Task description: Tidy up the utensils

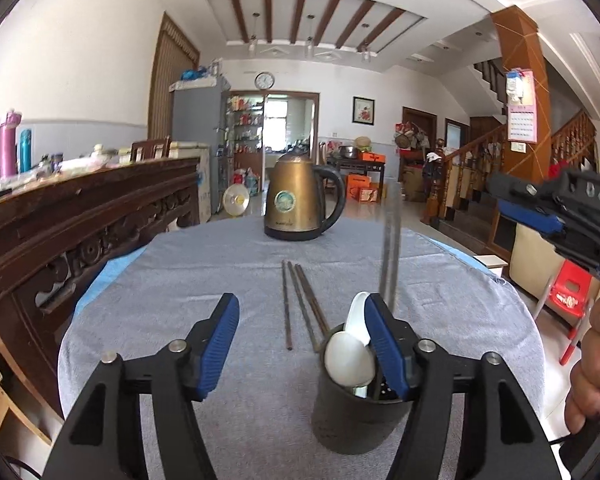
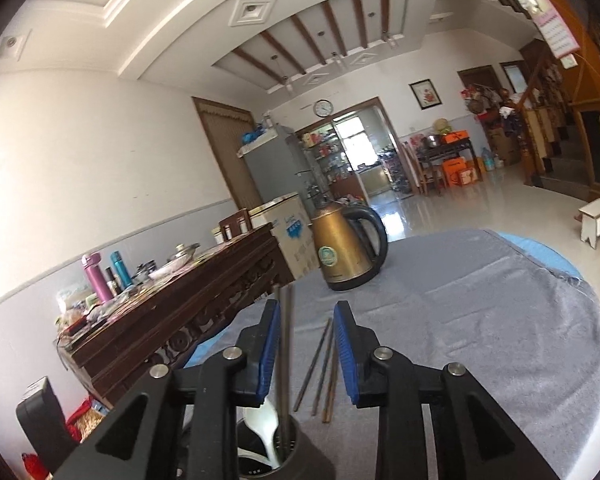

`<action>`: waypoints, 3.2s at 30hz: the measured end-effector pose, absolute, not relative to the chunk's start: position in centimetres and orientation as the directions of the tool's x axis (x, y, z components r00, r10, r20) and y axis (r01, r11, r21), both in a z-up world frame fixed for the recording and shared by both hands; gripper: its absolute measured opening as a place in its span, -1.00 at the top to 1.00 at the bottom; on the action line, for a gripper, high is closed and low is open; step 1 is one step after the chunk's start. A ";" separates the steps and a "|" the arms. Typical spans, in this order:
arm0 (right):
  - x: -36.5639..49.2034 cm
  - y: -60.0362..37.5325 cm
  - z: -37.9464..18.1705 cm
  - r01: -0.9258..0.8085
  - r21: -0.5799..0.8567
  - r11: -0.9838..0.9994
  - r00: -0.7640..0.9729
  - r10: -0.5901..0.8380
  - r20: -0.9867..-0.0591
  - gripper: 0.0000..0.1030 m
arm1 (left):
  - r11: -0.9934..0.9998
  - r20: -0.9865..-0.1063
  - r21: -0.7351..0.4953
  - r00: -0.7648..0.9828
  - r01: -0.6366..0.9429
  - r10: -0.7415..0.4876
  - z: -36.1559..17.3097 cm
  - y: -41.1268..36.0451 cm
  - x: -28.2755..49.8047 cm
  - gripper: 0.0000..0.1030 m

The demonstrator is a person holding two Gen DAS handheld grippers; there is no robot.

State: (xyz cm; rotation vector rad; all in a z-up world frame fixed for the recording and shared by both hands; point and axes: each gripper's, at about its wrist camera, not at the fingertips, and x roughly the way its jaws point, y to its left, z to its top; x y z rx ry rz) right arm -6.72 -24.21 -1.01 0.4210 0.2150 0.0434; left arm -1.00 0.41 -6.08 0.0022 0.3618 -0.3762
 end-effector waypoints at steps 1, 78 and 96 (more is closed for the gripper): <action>-6.7 -24.7 -1.2 0.021 0.419 0.908 0.976 0.074 -0.207 0.41 | 0.931 -0.357 -0.085 0.862 0.354 -0.360 -6.2 0.8 -0.7 -0.34; 0.8 -30.9 -14.4 0.153 0.623 0.767 0.863 0.203 -0.462 0.41 | 0.963 -0.558 -0.181 0.785 0.200 -0.268 0.1 7.8 0.1 -0.54; 1.1 -30.7 -15.1 0.202 0.604 0.771 0.834 0.188 -0.519 0.41 | 0.979 -0.625 -0.123 0.754 0.160 -0.202 -3.0 10.5 1.7 -0.54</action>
